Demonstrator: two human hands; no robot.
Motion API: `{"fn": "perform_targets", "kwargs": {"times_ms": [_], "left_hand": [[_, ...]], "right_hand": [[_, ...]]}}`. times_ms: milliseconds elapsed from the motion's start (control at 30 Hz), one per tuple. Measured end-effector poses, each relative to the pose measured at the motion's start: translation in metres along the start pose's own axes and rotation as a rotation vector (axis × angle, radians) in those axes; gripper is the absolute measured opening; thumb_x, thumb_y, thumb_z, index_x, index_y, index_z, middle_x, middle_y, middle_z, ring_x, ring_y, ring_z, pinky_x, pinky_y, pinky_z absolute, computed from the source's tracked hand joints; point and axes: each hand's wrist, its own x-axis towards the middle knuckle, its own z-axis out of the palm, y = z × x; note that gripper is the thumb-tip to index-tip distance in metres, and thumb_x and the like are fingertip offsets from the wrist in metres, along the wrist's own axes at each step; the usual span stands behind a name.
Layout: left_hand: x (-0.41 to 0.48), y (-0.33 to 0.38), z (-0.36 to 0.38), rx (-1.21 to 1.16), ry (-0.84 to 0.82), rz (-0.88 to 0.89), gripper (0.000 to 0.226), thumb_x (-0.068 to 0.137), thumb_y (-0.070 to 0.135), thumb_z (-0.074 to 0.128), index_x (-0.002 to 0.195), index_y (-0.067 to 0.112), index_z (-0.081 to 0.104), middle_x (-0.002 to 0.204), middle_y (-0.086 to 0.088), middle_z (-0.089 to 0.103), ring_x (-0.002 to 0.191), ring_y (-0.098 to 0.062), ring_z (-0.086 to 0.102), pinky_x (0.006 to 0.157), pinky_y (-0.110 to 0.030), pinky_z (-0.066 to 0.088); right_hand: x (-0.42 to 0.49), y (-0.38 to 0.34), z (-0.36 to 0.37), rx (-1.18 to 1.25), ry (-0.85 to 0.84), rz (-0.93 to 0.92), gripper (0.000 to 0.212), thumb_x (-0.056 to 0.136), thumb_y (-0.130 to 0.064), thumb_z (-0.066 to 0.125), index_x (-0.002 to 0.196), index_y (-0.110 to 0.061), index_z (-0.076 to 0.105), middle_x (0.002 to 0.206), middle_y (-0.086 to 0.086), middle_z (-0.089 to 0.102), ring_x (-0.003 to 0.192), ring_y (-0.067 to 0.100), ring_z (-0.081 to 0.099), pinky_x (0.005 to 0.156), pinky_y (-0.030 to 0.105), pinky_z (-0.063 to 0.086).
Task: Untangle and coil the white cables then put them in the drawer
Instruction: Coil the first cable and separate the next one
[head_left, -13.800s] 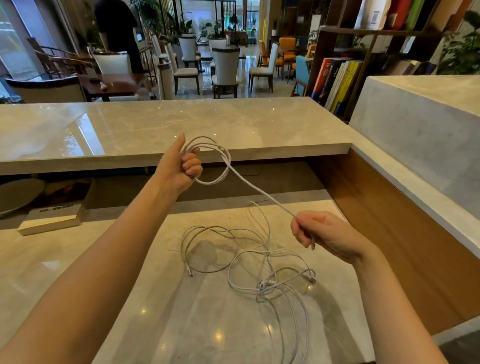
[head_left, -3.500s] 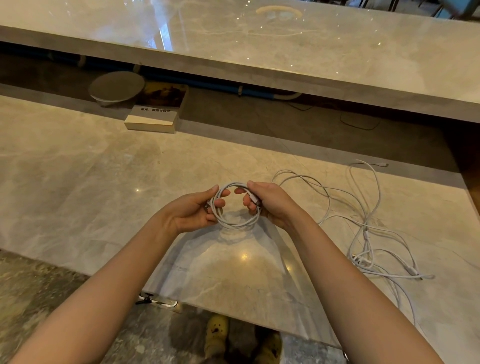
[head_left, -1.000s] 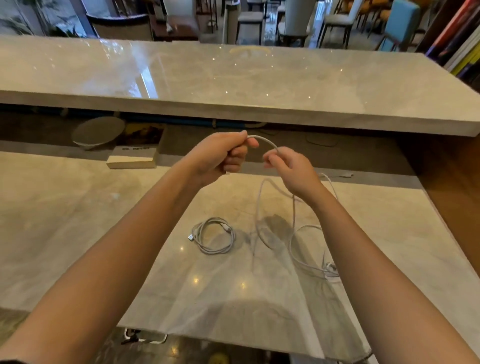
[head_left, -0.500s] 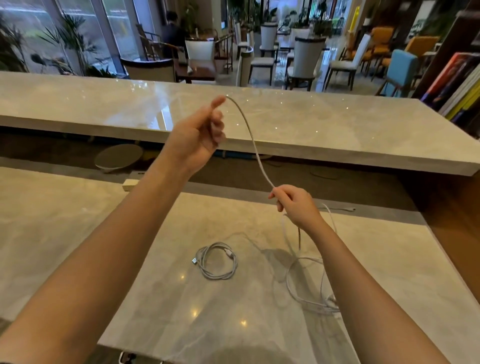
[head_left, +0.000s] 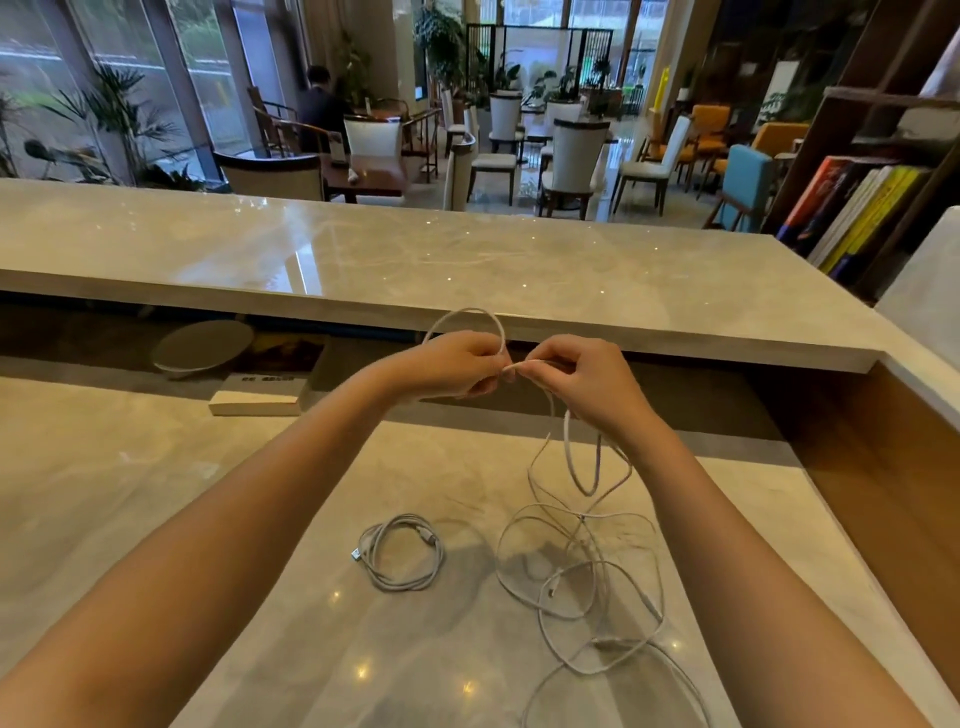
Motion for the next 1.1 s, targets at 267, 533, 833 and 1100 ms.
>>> {"fn": "perform_targets", "kwargs": {"times_ms": [267, 533, 833, 1100], "left_hand": [[-0.001, 0.008, -0.025, -0.512, -0.156, 0.068, 0.027, 0.099, 0.025, 0.041, 0.077, 0.014, 0.053, 0.053, 0.01, 0.04, 0.046, -0.006, 0.032, 0.046, -0.017, 0.028], [0.009, 0.007, -0.029, -1.164, 0.013, 0.098, 0.03, 0.1, 0.026, 0.036, 0.075, 0.016, 0.049, 0.045, 0.01, 0.03, 0.039, -0.003, 0.022, 0.041, -0.016, 0.019], [0.016, 0.02, -0.016, -1.03, 0.063, 0.046, 0.03, 0.101, 0.027, 0.036, 0.075, 0.017, 0.048, 0.047, 0.009, 0.031, 0.042, -0.005, 0.022, 0.041, -0.017, 0.02], [0.021, 0.021, 0.013, -1.063, -0.245, -0.029, 0.033, 0.101, 0.032, 0.03, 0.078, 0.015, 0.047, 0.051, 0.008, 0.036, 0.038, -0.003, 0.029, 0.035, -0.013, 0.026]], "right_hand": [[-0.011, 0.031, -0.026, 0.001, -0.23, 0.124, 0.011, 0.087, -0.024, 0.063, 0.087, -0.014, 0.068, 0.08, 0.008, 0.064, 0.072, 0.014, 0.056, 0.069, 0.026, 0.046], [-0.054, 0.103, -0.026, -0.136, -0.291, 0.397, 0.022, 0.094, -0.025, 0.051, 0.091, -0.014, 0.069, 0.091, -0.006, 0.064, 0.084, 0.014, 0.058, 0.07, 0.027, 0.045], [-0.082, 0.123, -0.045, 0.07, 0.065, 0.567, 0.028, 0.097, -0.016, 0.041, 0.087, -0.012, 0.067, 0.097, 0.009, 0.068, 0.097, 0.024, 0.062, 0.082, 0.033, 0.048], [-0.057, 0.063, -0.054, 0.016, 0.173, 0.283, 0.043, 0.098, -0.024, 0.043, 0.141, -0.021, 0.037, 0.144, -0.001, 0.043, 0.132, 0.014, 0.04, 0.102, 0.027, 0.035]]}}
